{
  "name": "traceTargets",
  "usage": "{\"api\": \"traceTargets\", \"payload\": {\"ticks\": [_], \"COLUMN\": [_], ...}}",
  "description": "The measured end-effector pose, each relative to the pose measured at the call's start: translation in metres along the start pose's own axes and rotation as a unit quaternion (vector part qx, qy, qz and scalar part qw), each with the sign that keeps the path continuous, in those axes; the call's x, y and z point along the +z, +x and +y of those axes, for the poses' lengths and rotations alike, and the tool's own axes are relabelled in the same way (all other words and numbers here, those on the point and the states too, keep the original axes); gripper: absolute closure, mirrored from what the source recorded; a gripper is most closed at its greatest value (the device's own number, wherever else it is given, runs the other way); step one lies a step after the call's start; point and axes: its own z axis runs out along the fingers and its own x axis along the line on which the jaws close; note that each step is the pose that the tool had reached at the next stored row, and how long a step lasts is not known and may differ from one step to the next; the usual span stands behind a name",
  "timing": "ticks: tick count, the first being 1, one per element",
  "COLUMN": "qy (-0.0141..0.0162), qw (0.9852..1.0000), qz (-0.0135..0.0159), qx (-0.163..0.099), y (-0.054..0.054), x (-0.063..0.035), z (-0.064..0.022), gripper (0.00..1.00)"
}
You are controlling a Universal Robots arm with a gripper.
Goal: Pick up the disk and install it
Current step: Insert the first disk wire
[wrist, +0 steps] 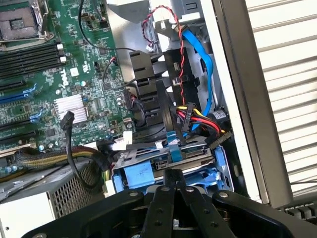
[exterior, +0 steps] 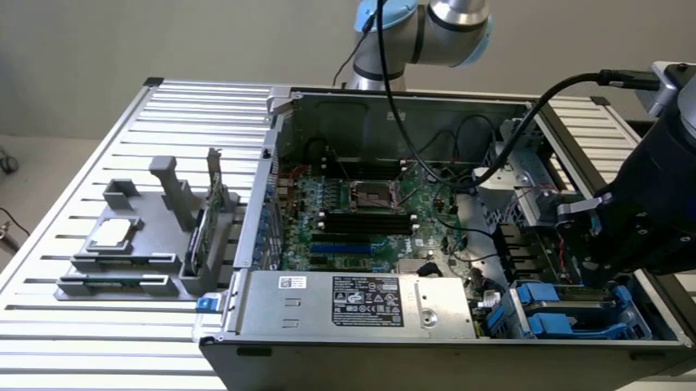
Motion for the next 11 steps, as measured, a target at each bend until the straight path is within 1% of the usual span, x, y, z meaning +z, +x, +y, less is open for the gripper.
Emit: {"api": "traceTargets", "payload": {"ticks": [3,6,9,10,11], "qy": [0.0006,0.0009,-0.0004,-0.0015,-0.0036], "qw": [1.0,0.9999,0.9998,0.9998,0.9997], "qz": [0.0056,0.0123,0.019,0.0207,0.0221], "qx": [0.001,0.001,0.002,0.002,0.003], "y": [-0.0008,-0.0032,-0.0068,-0.0079,-0.009], "x": [-0.0009,-0.0017,-0.0021,-0.0021,-0.002], "z": [0.0001,0.0007,0.0015,0.0018,0.002], "gripper": [0.89,0.89,0.89,0.89,0.89]}}
